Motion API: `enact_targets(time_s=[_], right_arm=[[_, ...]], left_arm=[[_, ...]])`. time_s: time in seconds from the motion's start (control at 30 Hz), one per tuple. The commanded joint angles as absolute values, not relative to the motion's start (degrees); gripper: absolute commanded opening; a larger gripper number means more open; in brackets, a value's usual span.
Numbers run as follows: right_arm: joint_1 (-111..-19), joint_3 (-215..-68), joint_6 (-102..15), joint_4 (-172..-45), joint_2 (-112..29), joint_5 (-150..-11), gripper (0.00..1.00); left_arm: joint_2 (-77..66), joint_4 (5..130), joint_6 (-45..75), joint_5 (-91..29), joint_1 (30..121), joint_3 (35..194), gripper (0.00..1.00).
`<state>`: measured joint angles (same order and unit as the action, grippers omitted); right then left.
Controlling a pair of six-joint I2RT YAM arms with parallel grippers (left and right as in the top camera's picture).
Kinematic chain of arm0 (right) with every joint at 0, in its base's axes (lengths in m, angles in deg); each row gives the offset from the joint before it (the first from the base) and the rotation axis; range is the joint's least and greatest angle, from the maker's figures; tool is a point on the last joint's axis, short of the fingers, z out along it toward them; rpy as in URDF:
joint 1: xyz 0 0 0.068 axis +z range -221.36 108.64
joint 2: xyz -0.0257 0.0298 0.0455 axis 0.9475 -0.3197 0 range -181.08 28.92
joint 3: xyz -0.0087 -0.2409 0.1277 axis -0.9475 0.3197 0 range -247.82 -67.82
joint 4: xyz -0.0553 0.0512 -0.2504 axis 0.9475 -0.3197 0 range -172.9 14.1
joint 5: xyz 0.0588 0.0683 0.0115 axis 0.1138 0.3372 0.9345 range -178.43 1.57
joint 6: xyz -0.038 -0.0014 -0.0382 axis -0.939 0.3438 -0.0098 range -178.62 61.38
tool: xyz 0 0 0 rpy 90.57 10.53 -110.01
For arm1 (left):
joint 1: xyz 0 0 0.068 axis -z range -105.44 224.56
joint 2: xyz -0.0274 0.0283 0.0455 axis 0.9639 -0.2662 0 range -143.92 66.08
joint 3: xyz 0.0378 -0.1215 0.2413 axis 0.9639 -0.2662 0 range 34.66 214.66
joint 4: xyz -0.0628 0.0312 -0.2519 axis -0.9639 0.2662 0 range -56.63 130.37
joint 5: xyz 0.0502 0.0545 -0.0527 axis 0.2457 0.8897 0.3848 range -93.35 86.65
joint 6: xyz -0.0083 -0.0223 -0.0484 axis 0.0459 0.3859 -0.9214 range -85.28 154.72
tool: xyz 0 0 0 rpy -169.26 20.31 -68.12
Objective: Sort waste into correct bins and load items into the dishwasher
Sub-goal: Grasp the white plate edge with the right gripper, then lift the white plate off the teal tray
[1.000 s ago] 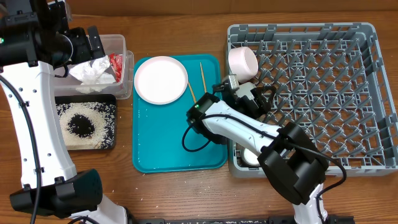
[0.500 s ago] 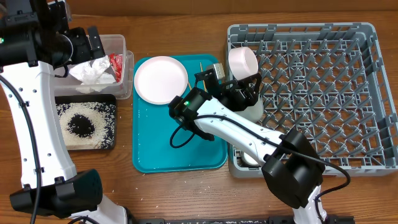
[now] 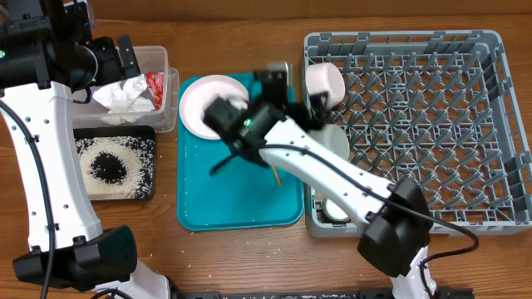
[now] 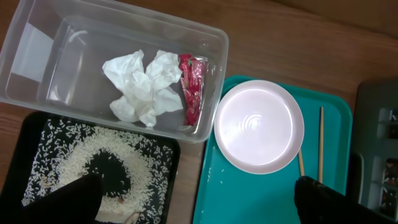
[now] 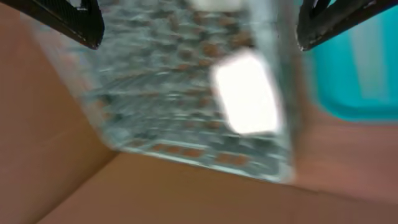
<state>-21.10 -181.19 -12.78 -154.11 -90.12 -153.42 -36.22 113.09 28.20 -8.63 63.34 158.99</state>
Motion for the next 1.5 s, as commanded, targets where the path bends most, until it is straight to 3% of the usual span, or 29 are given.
enact_targets(time_s=[0.0, 0.2, 0.67, 1.03, 1.47], right_arm=[[-21.5, -192.0, -31.7, -147.5, -89.8, -130.6, 1.00], [-21.6, -197.4, -41.0, -137.5, -89.8, -114.7, 0.95], [-30.4, -179.6, -23.9, -119.8, -94.4, -94.0, 0.73], [-29.8, -171.3, -17.3, -112.1, -99.4, -93.4, 0.32], [-29.9, -171.3, -13.6, -114.6, -103.7, -93.5, 0.29]], left_arm=[[-36.8, 113.0, 27.4, -8.2, 64.1, 159.9, 1.00], [-36.8, 113.0, 27.4, -8.2, 64.1, 159.9, 1.00], [-36.8, 113.0, 27.4, -8.2, 64.1, 159.9, 1.00], [-36.8, 113.0, 27.4, -8.2, 64.1, 159.9, 1.00], [-36.8, 113.0, 27.4, -8.2, 64.1, 159.9, 1.00]])
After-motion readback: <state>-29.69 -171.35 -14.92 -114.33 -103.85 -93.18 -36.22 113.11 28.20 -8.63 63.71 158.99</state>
